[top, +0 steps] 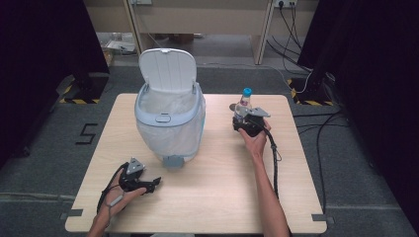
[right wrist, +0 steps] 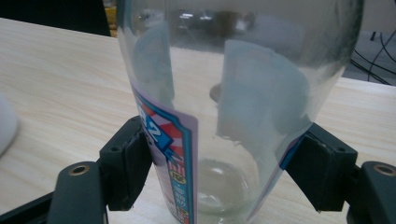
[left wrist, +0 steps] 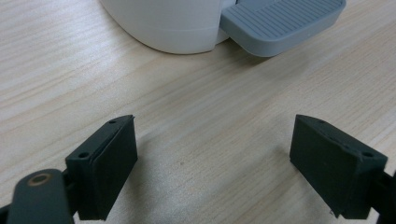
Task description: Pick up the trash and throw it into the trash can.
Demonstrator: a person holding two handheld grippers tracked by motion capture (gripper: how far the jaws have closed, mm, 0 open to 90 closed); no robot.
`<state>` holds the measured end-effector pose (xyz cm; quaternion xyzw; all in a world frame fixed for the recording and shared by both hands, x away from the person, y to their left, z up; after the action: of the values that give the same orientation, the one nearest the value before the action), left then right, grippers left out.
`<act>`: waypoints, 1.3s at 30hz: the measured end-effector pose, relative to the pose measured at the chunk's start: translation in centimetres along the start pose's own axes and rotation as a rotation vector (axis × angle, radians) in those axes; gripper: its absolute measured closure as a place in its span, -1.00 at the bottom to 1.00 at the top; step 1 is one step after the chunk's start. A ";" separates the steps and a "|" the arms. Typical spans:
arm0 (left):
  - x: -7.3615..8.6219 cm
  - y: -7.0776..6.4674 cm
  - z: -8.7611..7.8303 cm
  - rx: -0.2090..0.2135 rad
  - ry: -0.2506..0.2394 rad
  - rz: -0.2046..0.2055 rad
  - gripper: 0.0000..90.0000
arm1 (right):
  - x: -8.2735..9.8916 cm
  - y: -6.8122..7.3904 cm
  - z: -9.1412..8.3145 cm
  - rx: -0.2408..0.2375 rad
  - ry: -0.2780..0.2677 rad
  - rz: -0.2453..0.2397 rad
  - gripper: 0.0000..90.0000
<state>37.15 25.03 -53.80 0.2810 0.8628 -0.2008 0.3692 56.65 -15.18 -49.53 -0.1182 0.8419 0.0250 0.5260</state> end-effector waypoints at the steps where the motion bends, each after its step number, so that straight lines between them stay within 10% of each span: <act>1: 0.0 0.0 0.0 0.000 0.000 0.000 -0.69 | -0.2 0.1 -0.4 -0.007 -0.004 0.001 -0.38; 39: 0.0 0.0 0.0 -0.002 0.003 0.002 -0.69 | -9.3 4.1 -14.1 -0.199 -0.087 -0.096 -0.38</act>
<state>37.18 25.04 -53.79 0.2819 0.8633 -0.1991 0.3683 47.24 -11.90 -35.30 -0.2087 0.8051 0.0882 0.5482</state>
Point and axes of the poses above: each handheld gripper's, and its own axes: z roughly forward along the jaws, x roughly out of its underside, y roughly to its left, the point moved 2 cm from there along z, roughly forward along the jaws, and after that the axes turned 10 degrees about x, right-handed, at the moved point
